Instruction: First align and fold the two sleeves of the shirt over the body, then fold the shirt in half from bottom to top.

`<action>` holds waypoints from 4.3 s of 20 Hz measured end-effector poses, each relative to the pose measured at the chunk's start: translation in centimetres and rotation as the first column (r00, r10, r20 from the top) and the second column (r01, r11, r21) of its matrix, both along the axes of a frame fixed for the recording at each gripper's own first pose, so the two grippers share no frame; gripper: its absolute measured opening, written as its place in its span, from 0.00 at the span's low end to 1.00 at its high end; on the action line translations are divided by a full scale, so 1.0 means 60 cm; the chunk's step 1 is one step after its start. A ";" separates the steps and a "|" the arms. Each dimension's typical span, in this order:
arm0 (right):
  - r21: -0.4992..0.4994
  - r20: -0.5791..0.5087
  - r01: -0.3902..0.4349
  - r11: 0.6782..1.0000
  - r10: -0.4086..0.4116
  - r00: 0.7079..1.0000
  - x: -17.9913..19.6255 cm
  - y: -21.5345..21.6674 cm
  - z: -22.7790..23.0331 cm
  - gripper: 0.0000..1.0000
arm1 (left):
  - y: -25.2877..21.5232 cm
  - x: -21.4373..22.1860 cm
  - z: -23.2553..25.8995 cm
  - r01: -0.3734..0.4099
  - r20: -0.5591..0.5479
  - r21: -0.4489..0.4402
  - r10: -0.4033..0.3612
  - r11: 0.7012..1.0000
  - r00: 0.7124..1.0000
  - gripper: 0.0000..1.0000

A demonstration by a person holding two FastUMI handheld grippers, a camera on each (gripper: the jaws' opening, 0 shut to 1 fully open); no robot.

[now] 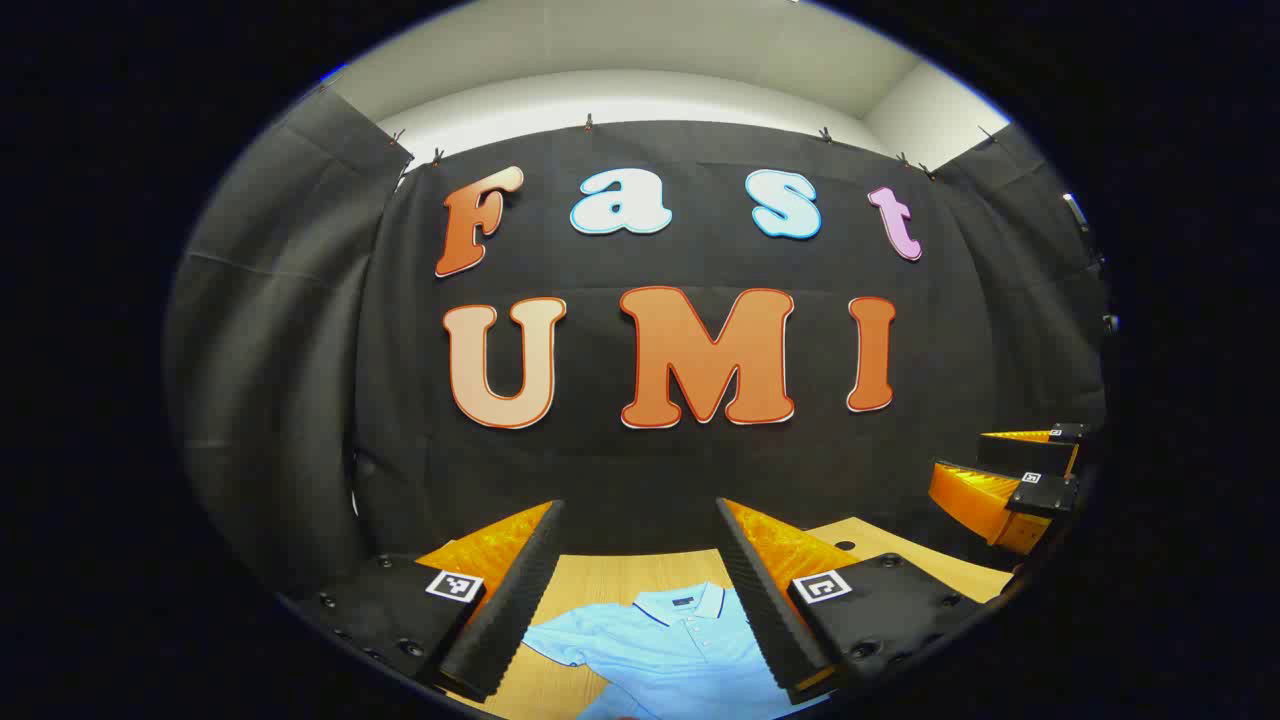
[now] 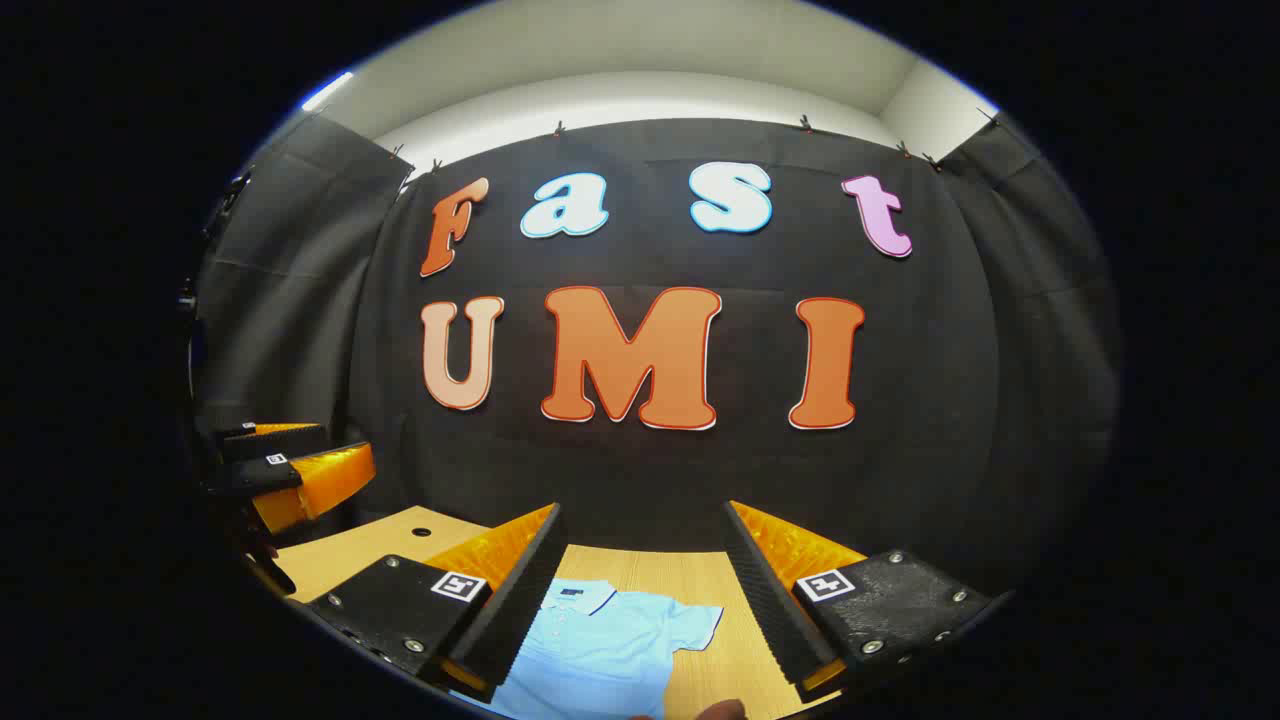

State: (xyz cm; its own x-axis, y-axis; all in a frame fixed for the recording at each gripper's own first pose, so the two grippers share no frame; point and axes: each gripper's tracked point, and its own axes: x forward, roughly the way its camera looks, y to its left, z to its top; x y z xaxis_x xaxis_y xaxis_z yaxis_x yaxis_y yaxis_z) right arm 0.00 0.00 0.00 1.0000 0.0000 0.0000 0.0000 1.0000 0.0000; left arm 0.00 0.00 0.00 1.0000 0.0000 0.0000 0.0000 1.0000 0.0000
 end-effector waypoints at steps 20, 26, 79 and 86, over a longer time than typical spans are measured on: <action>0.029 -0.185 -0.004 1.000 0.009 0.983 0.054 -0.045 -0.098 0.97 | 0.001 0.036 -0.014 -0.041 -0.046 -0.004 0.041 0.999 0.998 0.97; 0.029 -0.462 -0.017 0.999 0.029 0.886 0.095 -0.076 -0.223 0.97 | 0.008 0.044 -0.024 -0.090 -0.069 0.005 0.090 0.996 0.994 0.96; 0.162 -0.975 0.200 0.966 0.125 0.184 0.299 -0.109 -0.689 0.10 | 0.006 0.055 -0.020 -0.260 -0.141 0.194 0.289 0.946 0.947 1.00; 0.402 -0.896 0.201 0.893 0.338 0.288 0.333 -0.027 -0.607 0.10 | 0.009 0.046 -0.015 -0.265 -0.136 0.189 0.293 0.945 0.946 1.00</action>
